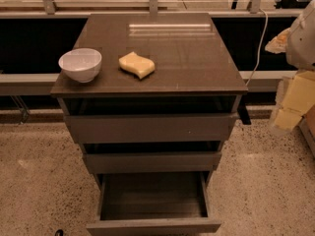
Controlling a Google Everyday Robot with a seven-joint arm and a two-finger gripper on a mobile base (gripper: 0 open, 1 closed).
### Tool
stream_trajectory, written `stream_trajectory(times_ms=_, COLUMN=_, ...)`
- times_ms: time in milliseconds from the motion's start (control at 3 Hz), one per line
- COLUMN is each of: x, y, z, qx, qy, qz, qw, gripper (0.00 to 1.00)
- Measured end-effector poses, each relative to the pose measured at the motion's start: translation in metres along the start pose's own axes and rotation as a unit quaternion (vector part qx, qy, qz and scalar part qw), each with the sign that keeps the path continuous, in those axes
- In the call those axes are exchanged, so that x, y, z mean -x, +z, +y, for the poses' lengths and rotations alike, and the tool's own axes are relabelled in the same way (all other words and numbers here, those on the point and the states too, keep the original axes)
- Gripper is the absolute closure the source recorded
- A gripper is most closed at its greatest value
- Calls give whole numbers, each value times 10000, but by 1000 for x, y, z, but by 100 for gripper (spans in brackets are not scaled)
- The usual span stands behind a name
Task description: Close bottom drawer
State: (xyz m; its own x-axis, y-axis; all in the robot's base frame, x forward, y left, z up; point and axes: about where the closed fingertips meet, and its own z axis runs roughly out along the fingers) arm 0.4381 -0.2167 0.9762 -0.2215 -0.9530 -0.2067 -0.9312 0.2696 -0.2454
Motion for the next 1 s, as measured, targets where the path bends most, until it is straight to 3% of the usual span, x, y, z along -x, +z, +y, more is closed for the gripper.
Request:
stream_trajectory(times_ms=333, x=0, y=0, z=0, qx=1, qy=0, qz=-1, qw=10000, gripper=0)
stream_trajectory(times_ms=667, x=10, y=36, z=21, qx=307, qy=11, qz=-220, qw=9993, gripper=0)
stream_trajectory(times_ms=1000, x=39, y=96, z=69, qx=807, qy=216, qz=-941, qw=9920, gripper=0)
